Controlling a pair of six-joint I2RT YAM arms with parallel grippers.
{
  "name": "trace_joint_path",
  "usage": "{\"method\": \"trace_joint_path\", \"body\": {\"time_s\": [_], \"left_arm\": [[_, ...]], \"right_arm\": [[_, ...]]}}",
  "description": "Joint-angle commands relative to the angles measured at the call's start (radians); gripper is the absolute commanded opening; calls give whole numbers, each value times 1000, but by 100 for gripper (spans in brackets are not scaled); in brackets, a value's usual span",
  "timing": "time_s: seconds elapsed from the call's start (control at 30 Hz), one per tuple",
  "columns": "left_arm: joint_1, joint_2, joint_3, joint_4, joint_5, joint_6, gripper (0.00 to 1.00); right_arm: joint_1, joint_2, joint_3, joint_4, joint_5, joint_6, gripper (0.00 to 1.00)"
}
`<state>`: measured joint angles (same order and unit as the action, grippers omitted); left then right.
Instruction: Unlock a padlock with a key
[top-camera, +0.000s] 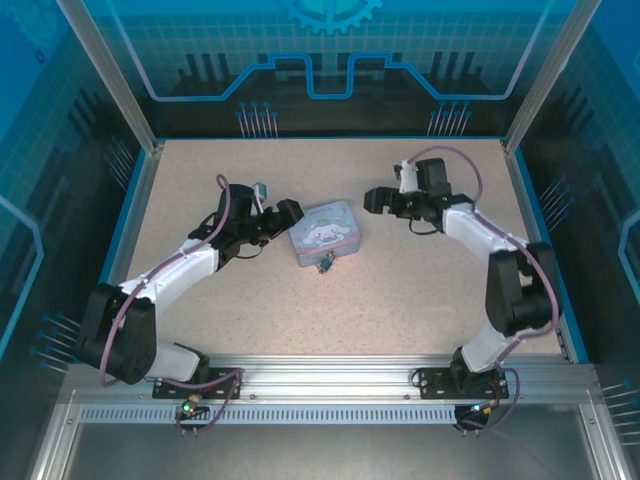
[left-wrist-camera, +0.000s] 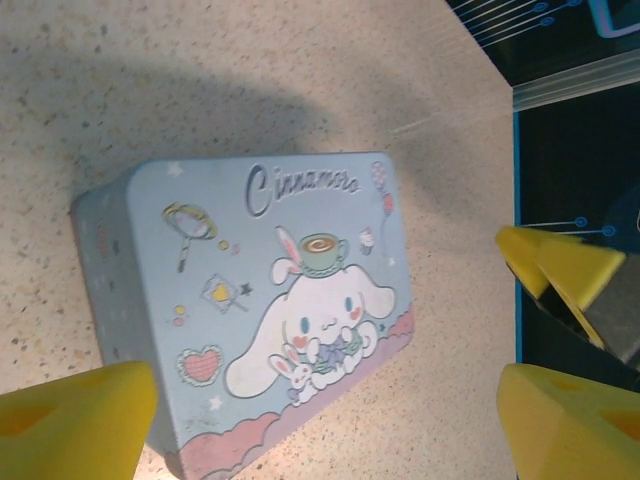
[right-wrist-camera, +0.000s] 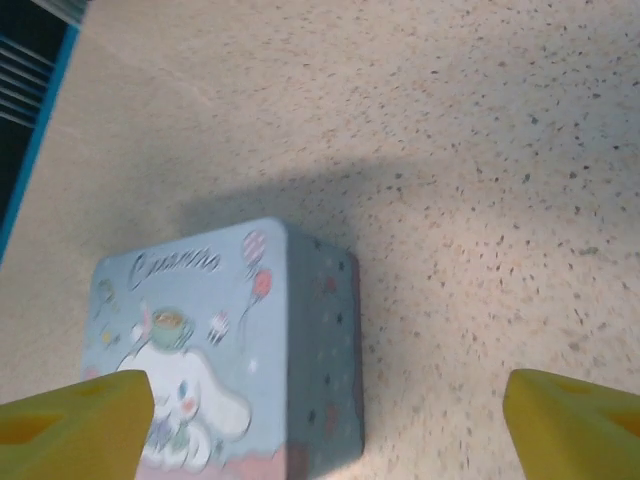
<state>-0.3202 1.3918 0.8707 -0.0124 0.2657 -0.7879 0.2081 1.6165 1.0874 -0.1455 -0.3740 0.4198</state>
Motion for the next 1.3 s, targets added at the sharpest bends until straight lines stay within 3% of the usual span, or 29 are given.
{"method": "trace_joint_path", "body": {"time_s": [0.0,0.07,0.27,0.57,0.8,1.27], "left_arm": [[-24,5,65,-42,16,42,87],[-39,34,91,-29,33,42,86],[-56,140,132,52,76,21,81],[-73,257,177,144,127,-10,77],[-73,297,192,158,143,-10,77],[-73,335,159,186,139,-19,77]], "right_arm": [[41,-85,-152,112,-147,111,80],[86,-127,-281,226,-161,214,75],[208,-160,-497,460,-39,431,62],[373,32,-544,776,95,644,51],[420,83,-552,783,180,689,42],[467,196,-533,907,236,735,37]]}}
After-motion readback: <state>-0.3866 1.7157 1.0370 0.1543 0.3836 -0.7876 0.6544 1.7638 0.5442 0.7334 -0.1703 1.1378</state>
